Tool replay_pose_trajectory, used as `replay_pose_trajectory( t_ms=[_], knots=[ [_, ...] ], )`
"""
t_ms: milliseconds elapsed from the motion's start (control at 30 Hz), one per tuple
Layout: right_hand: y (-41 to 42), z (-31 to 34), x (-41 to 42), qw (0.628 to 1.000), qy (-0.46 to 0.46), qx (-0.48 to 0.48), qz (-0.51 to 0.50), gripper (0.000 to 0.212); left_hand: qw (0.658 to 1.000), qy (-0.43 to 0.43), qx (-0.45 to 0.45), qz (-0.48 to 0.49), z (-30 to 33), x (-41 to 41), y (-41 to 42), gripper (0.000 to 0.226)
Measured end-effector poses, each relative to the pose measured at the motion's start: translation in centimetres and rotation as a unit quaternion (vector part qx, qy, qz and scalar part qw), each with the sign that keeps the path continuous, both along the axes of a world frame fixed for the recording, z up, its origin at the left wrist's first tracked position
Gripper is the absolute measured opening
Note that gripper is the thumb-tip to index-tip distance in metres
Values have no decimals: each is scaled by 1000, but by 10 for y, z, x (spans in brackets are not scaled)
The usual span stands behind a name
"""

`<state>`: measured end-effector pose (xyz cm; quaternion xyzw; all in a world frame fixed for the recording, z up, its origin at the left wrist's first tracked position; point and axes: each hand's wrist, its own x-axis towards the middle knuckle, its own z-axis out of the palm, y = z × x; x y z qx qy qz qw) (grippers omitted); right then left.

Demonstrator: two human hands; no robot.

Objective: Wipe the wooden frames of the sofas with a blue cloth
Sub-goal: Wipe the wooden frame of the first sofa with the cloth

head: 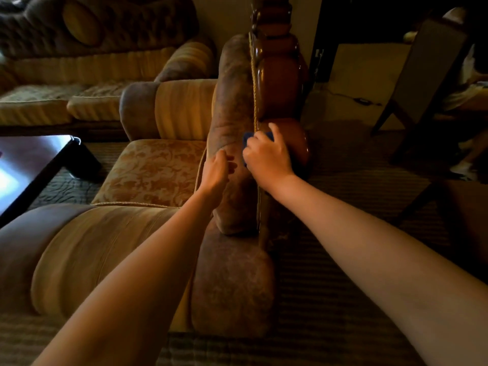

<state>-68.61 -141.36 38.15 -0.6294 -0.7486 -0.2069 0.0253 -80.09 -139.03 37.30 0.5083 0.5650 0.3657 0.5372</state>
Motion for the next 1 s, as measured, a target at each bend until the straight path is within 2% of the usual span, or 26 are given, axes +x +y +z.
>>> replay_pose_trajectory(
  t_ms=[67,133,233,367,467,600,667,800,900,967,1000],
  knots=[
    [-3,-6,-6,999,-16,29,-24,25,999,-29,16,-9,-3,1,-4,43],
    [-17,-24,-15,995,-83,45,-17,21,998,-46,49,-18,-14,2,-9,44],
    [-34,-66,-26,989,-146,-1,10,29,988,3,149,-26,-42,2,-16,74],
    [-36,-94,-37,984,-175,39,-11,35,973,-162,163,17,-87,8,-12,34],
    [-38,-117,-43,982,-176,53,-34,34,955,-243,165,34,-121,4,-4,36],
    [-41,-127,-42,975,-134,171,-46,28,928,-342,151,-2,-144,0,-2,46],
    [-39,-120,-38,960,-102,256,-52,28,922,-349,168,-29,-149,0,-5,46],
    [-36,-117,-35,951,-58,296,-64,29,913,-333,230,-56,-159,-2,-7,44],
    [-40,-165,-35,944,-106,309,-36,19,912,-310,261,-65,-170,-4,-7,38],
    [-42,-204,-27,947,-105,302,11,5,913,-291,277,-78,-181,-6,-4,35],
    [-43,-219,-21,946,-104,305,29,6,912,-288,281,-86,-185,-6,-2,33]
  ],
)
